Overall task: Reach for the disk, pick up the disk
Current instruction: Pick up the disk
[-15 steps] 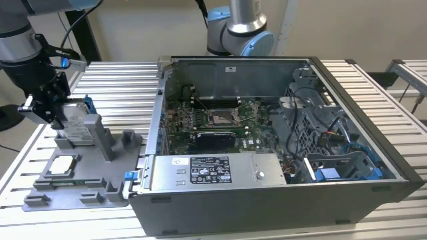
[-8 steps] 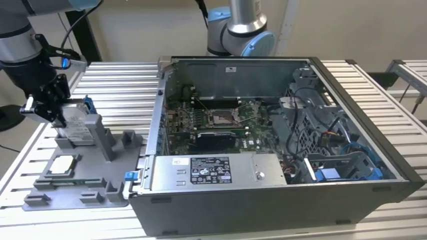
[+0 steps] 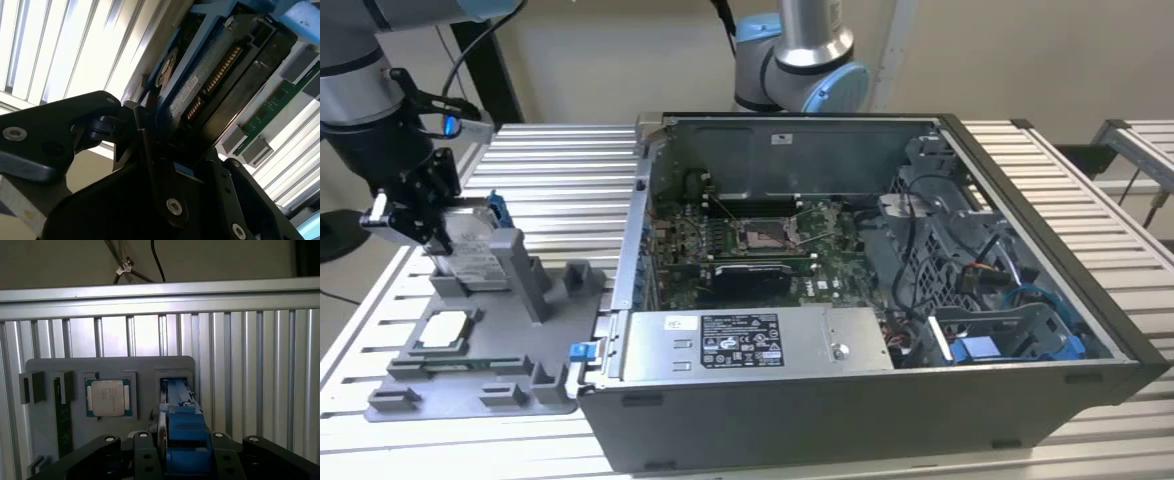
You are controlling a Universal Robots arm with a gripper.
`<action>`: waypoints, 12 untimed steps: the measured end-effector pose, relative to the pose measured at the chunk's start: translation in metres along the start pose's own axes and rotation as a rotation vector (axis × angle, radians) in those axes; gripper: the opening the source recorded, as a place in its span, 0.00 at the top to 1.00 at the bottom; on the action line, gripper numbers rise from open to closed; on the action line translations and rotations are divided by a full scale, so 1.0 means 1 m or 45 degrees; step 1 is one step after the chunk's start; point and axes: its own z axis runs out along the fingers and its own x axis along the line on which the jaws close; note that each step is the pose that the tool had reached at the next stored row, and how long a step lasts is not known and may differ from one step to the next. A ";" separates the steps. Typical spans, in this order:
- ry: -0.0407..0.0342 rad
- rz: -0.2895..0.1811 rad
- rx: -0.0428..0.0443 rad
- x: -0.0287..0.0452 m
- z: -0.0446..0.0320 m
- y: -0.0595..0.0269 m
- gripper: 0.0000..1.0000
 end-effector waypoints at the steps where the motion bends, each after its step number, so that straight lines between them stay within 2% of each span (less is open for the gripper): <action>1: -0.0001 0.000 0.000 0.0000 0.0000 0.0000 1.00; 7: -0.0003 0.000 0.000 0.0000 -0.0004 0.0000 1.00; 12: 0.0001 0.000 0.000 0.0000 -0.0038 0.0000 1.00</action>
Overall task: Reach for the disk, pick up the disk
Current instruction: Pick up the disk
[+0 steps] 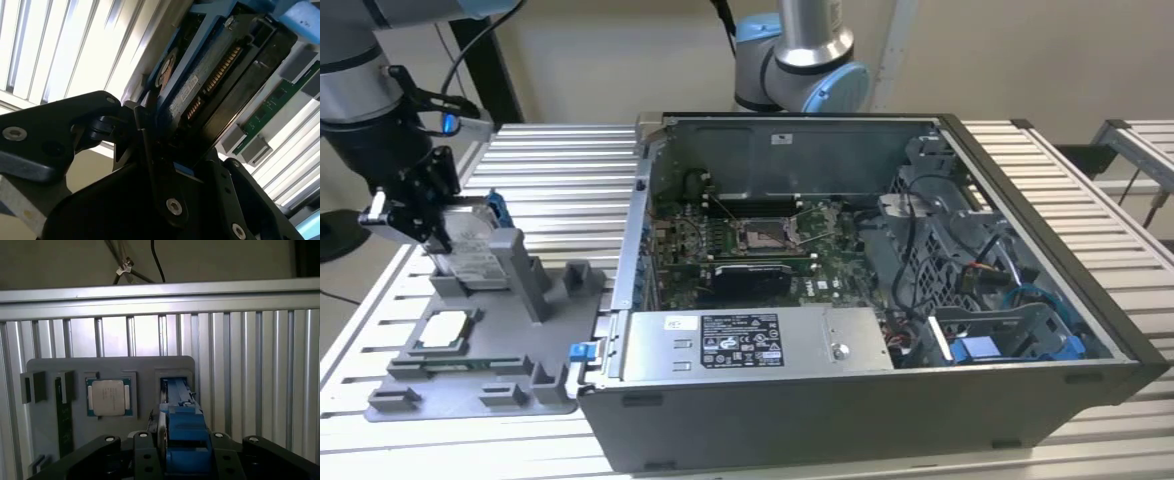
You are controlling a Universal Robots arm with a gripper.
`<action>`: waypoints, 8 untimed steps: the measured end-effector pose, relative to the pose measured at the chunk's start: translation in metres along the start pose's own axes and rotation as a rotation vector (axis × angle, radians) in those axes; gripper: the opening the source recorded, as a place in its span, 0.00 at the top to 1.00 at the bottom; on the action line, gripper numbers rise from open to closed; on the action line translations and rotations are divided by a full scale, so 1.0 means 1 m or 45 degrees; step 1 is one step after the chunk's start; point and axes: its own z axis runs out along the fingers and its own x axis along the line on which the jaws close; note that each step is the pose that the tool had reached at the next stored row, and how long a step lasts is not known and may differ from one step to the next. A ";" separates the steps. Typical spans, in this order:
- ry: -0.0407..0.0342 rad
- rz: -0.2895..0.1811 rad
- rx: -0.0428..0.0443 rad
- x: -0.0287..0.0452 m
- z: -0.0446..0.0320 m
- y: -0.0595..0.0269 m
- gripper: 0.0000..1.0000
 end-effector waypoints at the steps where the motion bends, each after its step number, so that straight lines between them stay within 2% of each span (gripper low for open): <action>1: -0.0001 0.000 0.000 0.0000 -0.0009 0.0000 1.00; 8: 0.0001 0.000 0.000 0.0000 -0.0072 -0.0001 1.00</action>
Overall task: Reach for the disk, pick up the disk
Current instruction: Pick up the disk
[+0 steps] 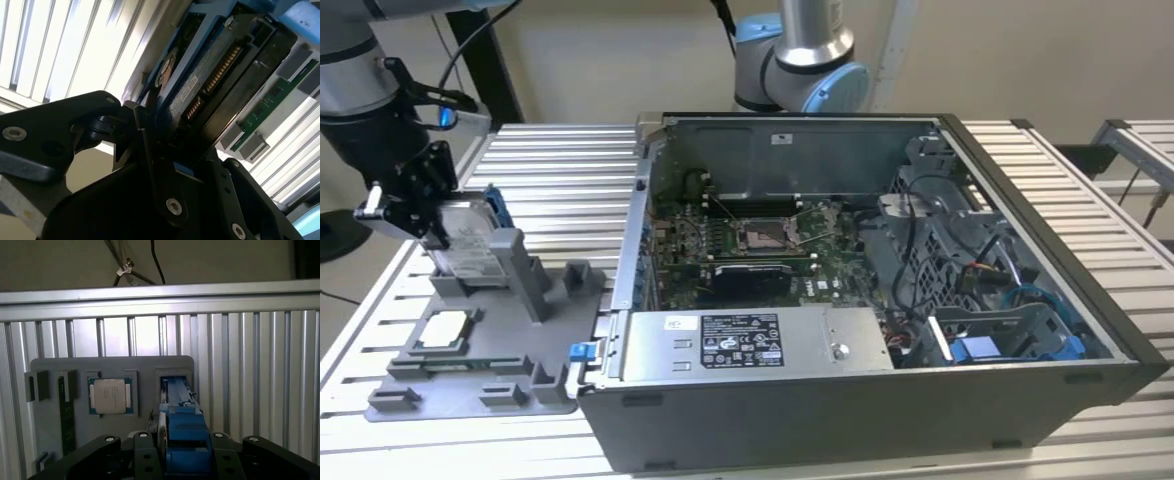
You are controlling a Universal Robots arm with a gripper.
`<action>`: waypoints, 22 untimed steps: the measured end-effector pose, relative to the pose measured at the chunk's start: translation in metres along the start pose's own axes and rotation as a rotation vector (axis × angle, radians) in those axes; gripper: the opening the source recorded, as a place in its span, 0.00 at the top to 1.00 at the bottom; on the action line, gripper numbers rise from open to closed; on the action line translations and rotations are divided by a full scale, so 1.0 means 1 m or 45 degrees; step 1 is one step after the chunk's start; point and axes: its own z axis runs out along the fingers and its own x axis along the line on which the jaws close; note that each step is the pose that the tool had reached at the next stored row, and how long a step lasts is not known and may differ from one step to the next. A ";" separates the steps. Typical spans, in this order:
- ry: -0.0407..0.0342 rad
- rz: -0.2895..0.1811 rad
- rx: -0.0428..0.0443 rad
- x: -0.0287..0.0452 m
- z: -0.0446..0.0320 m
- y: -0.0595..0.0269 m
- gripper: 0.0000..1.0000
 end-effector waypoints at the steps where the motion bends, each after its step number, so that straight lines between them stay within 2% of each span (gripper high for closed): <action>1: -0.0001 0.000 0.000 0.0000 -0.0010 0.0000 1.00; 22: -0.0001 0.000 0.000 -0.0002 -0.0262 -0.0002 1.00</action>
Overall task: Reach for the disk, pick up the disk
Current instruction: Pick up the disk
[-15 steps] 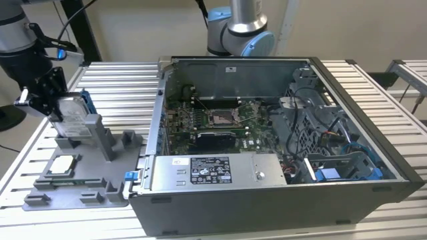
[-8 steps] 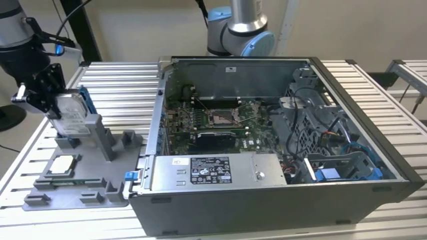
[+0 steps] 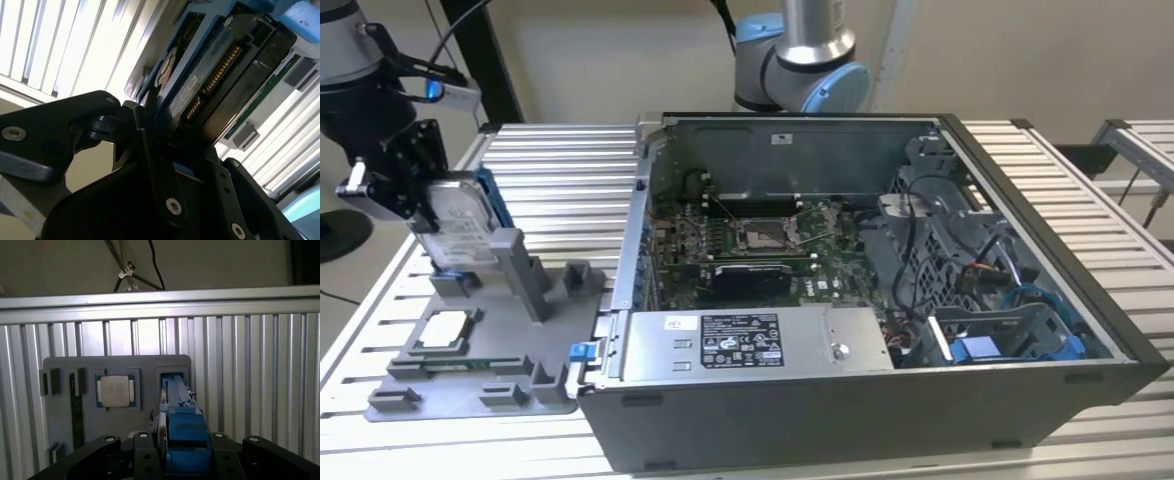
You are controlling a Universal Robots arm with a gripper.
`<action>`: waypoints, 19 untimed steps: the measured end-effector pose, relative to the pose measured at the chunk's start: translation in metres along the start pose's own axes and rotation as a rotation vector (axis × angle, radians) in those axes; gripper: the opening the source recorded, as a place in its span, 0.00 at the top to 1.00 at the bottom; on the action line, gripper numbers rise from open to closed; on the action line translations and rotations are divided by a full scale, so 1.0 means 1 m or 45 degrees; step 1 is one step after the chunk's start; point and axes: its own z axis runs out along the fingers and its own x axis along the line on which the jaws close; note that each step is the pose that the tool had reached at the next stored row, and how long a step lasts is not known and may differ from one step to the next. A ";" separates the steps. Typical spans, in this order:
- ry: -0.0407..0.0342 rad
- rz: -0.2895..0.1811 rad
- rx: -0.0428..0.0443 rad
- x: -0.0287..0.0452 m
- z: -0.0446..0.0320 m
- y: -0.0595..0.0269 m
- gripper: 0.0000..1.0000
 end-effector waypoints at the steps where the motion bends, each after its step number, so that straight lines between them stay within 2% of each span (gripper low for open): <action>1: 0.0001 0.000 0.000 0.0001 -0.0011 -0.0001 1.00; 19: 0.0000 0.000 0.000 -0.0001 -0.0264 -0.0003 1.00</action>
